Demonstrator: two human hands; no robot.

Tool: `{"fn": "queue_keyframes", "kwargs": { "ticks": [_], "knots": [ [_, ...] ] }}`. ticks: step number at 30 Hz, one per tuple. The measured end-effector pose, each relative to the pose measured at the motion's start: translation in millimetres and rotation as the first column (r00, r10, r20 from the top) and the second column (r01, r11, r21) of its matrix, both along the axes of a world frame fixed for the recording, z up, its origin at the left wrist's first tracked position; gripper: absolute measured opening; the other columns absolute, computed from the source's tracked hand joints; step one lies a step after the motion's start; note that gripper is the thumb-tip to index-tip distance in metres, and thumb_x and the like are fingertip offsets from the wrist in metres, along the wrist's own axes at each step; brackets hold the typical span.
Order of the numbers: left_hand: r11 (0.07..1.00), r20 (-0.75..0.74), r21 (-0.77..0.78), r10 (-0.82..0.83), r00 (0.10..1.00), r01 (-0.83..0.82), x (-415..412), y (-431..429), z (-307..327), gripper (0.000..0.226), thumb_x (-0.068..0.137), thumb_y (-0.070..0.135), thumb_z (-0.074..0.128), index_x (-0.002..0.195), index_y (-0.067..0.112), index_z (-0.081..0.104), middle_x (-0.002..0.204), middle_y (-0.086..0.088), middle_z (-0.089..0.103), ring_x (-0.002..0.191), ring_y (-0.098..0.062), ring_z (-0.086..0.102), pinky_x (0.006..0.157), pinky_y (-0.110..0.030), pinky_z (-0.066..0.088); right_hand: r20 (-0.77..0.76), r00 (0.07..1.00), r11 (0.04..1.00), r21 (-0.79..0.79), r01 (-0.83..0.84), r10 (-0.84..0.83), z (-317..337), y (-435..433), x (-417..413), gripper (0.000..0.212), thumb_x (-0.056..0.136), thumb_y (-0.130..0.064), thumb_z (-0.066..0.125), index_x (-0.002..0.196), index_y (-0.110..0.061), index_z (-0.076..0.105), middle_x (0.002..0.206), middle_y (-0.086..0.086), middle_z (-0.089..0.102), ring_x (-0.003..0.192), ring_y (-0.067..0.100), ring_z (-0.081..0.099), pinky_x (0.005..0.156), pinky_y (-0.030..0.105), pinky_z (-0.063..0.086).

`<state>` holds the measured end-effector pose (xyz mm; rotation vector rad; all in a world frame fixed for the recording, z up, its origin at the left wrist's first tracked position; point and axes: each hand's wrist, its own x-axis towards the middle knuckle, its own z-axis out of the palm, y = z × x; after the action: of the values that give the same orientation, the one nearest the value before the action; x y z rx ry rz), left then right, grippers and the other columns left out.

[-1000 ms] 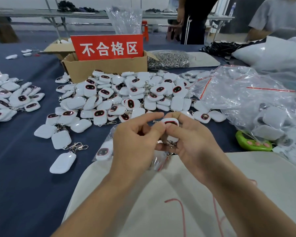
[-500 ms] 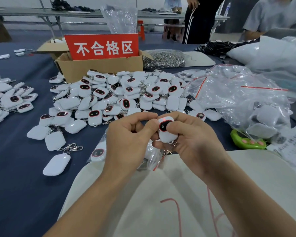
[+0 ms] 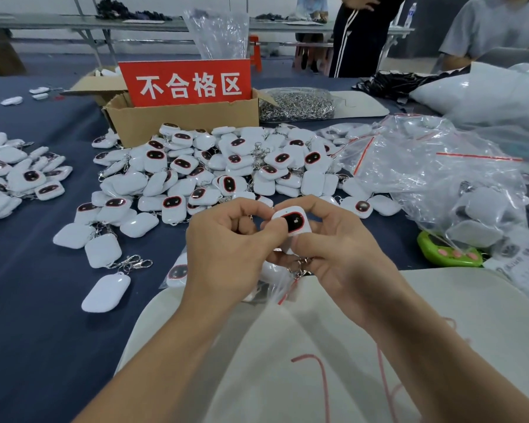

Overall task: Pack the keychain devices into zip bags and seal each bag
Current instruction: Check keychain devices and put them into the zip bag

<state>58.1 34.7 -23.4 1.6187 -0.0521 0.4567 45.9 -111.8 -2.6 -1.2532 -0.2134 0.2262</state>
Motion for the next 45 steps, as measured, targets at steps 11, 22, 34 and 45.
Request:
{"fn": "queue_keyframes", "kwargs": {
  "ticks": [11,22,34,45],
  "knots": [
    [0.999,-0.016,0.034,-0.026,1.000,0.026,-0.1,7.5,3.3,0.018,0.059,0.042,0.082,0.072,0.030,0.077,0.047,0.012,0.035,0.045,-0.008,0.033,0.046,-0.018,0.035,-0.022,0.999,1.000,0.022,-0.022,0.023,-0.8,0.5,2.1,0.045,0.072,0.009,0.053,0.114,0.001,0.066,0.107,0.036,0.068,0.089,0.029,0.073,0.082,0.037,0.060],
    [0.993,0.038,0.107,-0.048,0.998,0.044,-0.7,8.1,-0.8,0.015,0.068,0.038,0.084,0.081,0.032,0.079,0.047,0.012,0.040,0.046,-0.007,0.035,0.047,-0.016,0.034,0.058,0.998,0.998,-0.059,0.037,-0.033,-2.6,-3.8,3.8,0.043,0.073,0.009,0.056,0.110,-0.007,0.072,0.093,0.022,0.074,0.084,0.031,0.073,0.075,0.034,0.062],
    [0.855,0.306,0.465,0.089,0.948,-0.231,-7.3,9.2,-6.5,0.023,0.076,0.032,0.080,0.095,0.045,0.081,0.051,0.010,0.048,0.050,-0.006,0.044,0.054,-0.015,0.036,0.585,0.740,0.736,-0.329,0.591,-0.332,-11.4,-1.2,1.3,0.041,0.080,0.007,0.075,0.079,-0.033,0.067,0.102,-0.020,0.076,0.100,0.004,0.074,0.084,0.023,0.059],
    [0.724,0.525,0.558,0.072,0.848,-0.406,-8.0,10.6,-4.5,0.039,0.076,0.018,0.082,0.114,0.027,0.079,0.098,0.010,0.078,0.087,-0.004,0.061,0.078,-0.019,0.048,0.446,0.827,0.827,-0.274,0.491,-0.343,-8.6,0.2,3.3,0.035,0.080,0.012,0.077,0.081,-0.024,0.076,0.085,-0.007,0.079,0.079,0.011,0.076,0.074,0.025,0.060]
  ]
}}
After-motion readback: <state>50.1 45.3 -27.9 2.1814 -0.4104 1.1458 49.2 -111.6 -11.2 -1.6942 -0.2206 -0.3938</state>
